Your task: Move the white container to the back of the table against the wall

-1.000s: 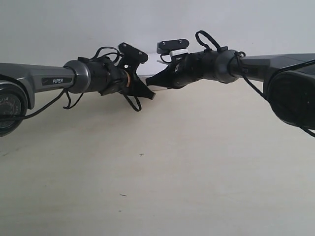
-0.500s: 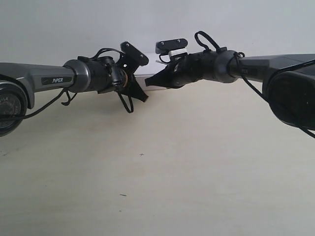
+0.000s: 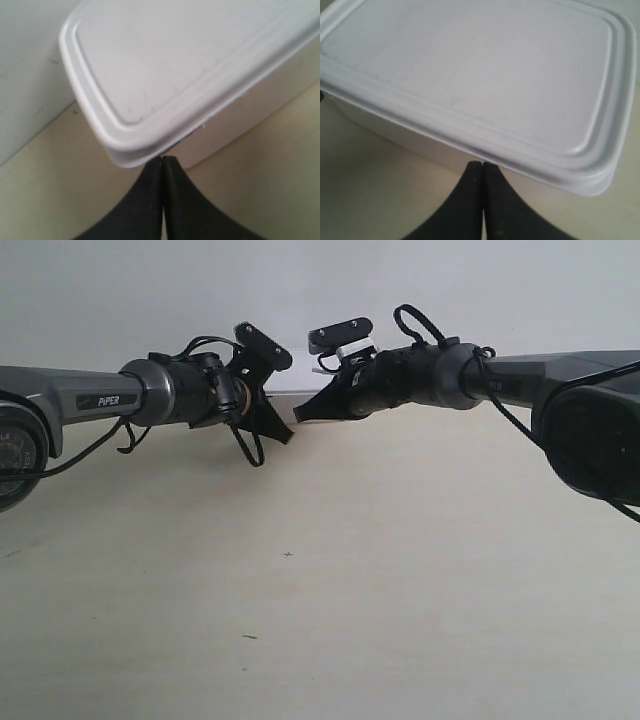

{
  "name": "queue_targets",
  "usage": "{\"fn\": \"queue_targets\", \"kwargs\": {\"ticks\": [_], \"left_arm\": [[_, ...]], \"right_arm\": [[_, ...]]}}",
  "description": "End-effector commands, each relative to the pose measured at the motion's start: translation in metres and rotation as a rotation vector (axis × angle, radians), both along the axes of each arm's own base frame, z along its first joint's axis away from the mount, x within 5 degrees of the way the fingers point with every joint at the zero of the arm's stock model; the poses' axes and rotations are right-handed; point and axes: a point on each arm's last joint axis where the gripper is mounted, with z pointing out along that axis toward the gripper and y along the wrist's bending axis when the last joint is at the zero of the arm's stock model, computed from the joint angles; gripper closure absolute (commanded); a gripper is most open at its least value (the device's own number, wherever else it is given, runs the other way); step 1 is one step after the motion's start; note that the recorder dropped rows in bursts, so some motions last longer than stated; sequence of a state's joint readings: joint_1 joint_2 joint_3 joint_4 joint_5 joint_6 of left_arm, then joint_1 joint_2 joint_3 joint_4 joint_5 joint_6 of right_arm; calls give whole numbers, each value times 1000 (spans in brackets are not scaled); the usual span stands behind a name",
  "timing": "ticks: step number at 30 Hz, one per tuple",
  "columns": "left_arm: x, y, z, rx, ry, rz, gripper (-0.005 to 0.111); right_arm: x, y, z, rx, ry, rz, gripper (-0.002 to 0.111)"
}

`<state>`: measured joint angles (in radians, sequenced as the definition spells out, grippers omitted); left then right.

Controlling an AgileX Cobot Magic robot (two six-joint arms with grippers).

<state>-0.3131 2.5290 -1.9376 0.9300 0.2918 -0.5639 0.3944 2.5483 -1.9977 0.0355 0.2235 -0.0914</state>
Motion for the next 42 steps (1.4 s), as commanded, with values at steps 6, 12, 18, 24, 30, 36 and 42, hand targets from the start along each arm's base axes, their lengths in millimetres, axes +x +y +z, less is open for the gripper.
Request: {"fn": "queue_targets", "kwargs": {"ticks": [6,12,18,24,30,36,42], "left_arm": [[2,-2,6,-29,-28,-18,107],[1,2,7,-2,-10,19,107],[-27,4,40,-63,-4,-12,107],[-97,17,101,-112,-38,-118,107],[-181,30,154,-250,-133,-235,107],[-266,48,194,-447,-273,-282,107],[-392,78,199,-562,-477,-387,107]], "right_arm": [[4,2,6,-1,-71,21,108],[0,1,11,-20,-21,24,108],[-14,-4,50,-63,112,34,108],[-54,-13,101,2,214,44,108],[-133,-49,157,64,40,15,108],[-241,-99,206,210,-198,-63,108],[-392,-162,236,410,-479,-65,108]]}}
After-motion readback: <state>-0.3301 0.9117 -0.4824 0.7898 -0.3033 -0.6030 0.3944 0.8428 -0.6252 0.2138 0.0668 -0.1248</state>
